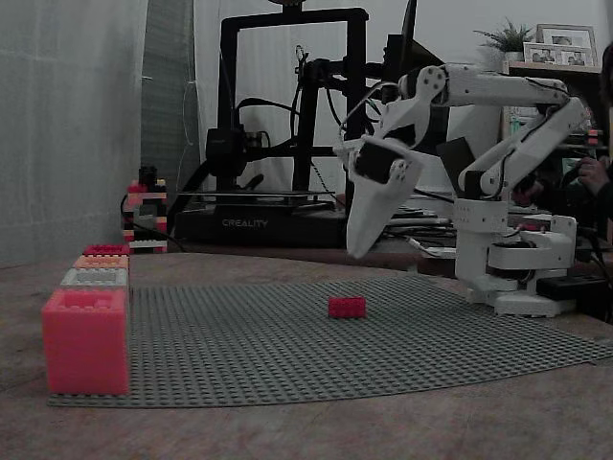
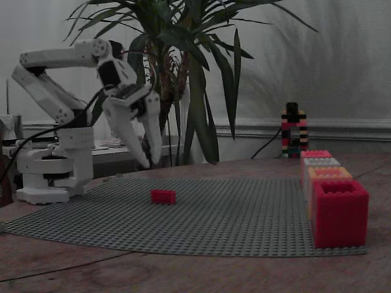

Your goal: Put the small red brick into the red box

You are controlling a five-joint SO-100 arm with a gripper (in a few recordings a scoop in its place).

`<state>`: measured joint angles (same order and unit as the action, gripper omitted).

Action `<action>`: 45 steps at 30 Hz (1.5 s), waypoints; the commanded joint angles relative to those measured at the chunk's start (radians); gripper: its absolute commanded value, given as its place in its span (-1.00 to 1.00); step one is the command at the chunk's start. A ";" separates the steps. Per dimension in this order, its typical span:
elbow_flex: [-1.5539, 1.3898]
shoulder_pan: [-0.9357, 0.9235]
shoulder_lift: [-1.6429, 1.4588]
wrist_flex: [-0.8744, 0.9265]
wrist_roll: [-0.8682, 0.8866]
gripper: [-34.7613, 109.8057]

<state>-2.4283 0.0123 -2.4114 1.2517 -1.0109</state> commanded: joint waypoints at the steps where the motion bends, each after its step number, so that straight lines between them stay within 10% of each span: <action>1: 0.061 0.005 0.049 -0.034 -0.067 -0.34; 45: -0.002 0.075 0.414 -0.295 -0.091 -0.22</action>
<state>-2.4406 0.0706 -1.9880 0.9541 -1.0799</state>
